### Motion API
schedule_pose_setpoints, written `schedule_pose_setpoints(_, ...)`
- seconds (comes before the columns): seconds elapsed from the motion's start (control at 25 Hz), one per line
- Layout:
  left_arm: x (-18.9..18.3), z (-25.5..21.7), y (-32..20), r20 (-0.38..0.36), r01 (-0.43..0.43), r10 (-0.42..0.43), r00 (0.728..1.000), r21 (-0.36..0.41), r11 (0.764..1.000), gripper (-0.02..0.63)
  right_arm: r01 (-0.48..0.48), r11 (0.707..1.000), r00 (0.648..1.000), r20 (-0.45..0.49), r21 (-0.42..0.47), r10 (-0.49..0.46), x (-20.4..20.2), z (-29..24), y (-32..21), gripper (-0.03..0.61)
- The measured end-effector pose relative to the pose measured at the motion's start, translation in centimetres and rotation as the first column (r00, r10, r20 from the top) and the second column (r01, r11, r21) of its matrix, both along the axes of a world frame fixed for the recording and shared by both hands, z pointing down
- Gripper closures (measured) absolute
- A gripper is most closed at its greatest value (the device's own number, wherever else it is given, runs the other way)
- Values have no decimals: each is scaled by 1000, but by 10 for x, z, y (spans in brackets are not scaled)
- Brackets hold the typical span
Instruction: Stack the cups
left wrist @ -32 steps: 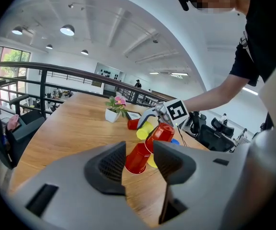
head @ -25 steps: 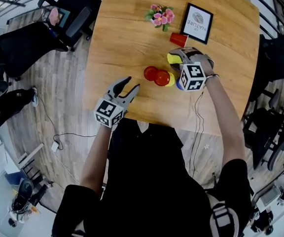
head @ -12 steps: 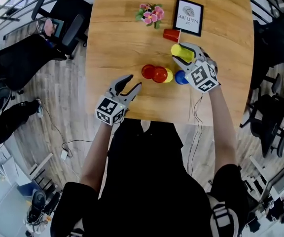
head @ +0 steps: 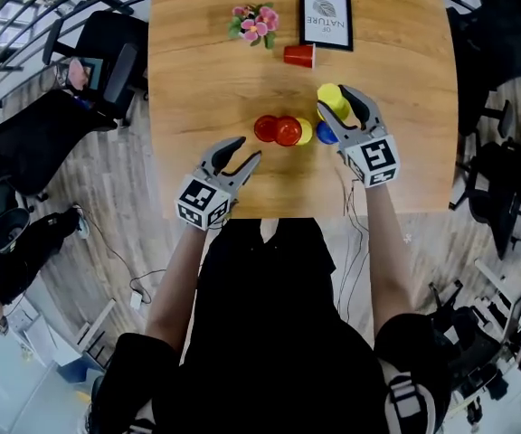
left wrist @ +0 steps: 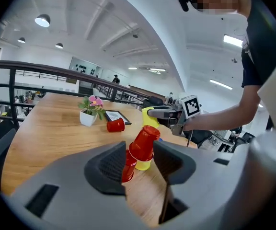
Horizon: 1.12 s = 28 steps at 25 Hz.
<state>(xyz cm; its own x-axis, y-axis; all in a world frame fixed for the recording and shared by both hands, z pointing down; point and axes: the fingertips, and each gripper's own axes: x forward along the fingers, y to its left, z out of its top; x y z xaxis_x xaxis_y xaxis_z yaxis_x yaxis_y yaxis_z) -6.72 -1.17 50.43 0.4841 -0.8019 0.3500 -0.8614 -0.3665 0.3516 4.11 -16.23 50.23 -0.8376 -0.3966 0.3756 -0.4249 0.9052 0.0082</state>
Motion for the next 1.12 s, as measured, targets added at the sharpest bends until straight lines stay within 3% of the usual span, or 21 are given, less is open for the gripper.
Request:
schedule_pose_setpoints(0.44, 9, 10, -4, -4, -123, 123, 992, -23, 992, 414, -243, 968, 954, 166, -57, 250, 27, 12, 32, 342)
schedule_pose_setpoints(1.12, 19, 28, 10, 31, -237, 239, 971, -49, 970, 416, -287, 958, 936, 220, 20, 275, 21, 24, 58, 339)
